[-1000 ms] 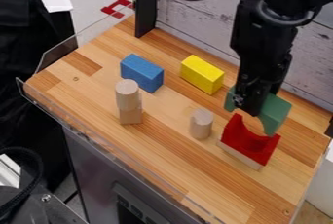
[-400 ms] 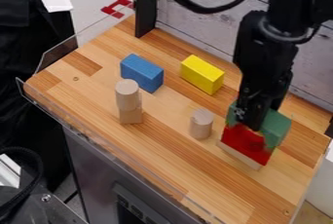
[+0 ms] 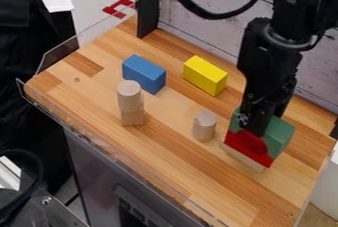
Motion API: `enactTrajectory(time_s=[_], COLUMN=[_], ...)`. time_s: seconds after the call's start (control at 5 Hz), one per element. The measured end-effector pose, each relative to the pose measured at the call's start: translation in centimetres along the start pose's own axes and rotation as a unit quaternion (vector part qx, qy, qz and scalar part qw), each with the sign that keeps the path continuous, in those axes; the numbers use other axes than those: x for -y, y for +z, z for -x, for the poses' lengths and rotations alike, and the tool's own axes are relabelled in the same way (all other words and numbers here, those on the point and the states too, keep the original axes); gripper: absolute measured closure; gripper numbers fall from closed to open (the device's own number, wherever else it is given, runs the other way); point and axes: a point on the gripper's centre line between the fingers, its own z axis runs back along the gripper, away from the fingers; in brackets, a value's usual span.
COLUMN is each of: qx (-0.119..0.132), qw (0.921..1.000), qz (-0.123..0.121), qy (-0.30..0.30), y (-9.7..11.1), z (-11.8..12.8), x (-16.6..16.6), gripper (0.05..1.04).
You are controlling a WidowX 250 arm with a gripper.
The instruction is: Put the green arch on top of the red arch
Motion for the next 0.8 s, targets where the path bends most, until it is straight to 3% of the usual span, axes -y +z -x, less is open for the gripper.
enactTrajectory(time_s=[0.8], qx=[-0.012], qw=[0.9998], qz=[0.007], qy=[0.016], y=[0.18], z=[-0.79], x=[0.77], gripper=[0.537])
